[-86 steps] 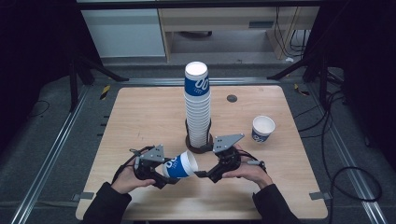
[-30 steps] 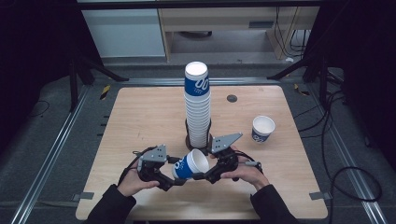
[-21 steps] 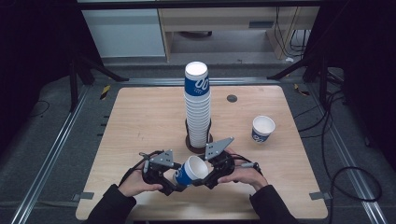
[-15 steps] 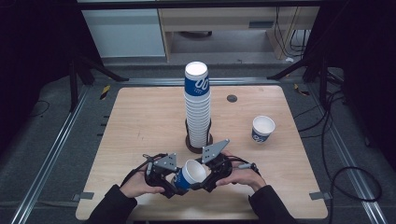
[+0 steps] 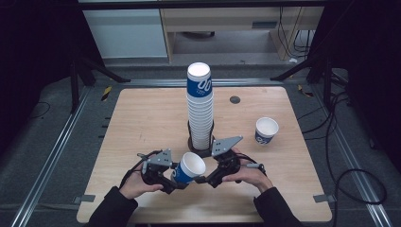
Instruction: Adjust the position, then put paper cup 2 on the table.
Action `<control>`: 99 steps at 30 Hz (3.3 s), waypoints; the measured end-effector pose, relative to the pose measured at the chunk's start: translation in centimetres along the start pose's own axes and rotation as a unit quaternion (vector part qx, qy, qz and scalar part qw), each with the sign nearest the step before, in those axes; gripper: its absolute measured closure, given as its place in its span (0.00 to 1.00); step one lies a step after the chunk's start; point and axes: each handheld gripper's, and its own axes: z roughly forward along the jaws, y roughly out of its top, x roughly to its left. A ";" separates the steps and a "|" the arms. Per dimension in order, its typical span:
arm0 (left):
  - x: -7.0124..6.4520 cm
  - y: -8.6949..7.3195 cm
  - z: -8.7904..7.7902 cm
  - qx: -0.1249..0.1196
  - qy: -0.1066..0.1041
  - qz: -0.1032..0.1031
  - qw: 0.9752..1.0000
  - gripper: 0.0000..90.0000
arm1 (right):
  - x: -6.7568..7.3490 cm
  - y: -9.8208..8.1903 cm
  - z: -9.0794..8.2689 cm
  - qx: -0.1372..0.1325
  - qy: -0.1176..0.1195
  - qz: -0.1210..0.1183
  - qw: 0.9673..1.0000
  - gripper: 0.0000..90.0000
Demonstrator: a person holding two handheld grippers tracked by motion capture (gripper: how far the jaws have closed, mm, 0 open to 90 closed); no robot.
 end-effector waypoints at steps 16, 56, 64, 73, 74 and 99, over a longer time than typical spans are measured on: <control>-1.1 0.8 0.0 -0.071 0.047 -0.004 0.996 0.30 | 0.0 0.7 0.0 -0.069 0.007 0.043 0.997 0.13; 2.4 -1.5 -2.2 -0.061 0.127 -0.099 0.985 0.20 | -1.2 0.4 -5.8 -0.068 -0.145 0.035 0.986 0.23; 3.6 -2.2 -3.3 -0.065 0.157 -0.131 0.977 0.19 | -1.9 -0.4 -7.6 -0.051 -0.217 0.058 0.973 0.23; 4.4 -2.8 -3.8 -0.060 0.175 -0.149 0.971 0.18 | -2.7 -1.8 -9.3 -0.011 -0.298 0.082 0.951 0.22; 4.4 -2.8 -3.8 -0.059 0.177 -0.150 0.971 0.18 | -2.9 -2.0 -9.5 -0.006 -0.309 0.088 0.947 0.22; 5.0 -3.4 -4.8 -0.062 0.197 -0.162 0.965 0.18 | -5.8 -4.5 -8.2 0.077 -0.367 0.120 0.919 0.22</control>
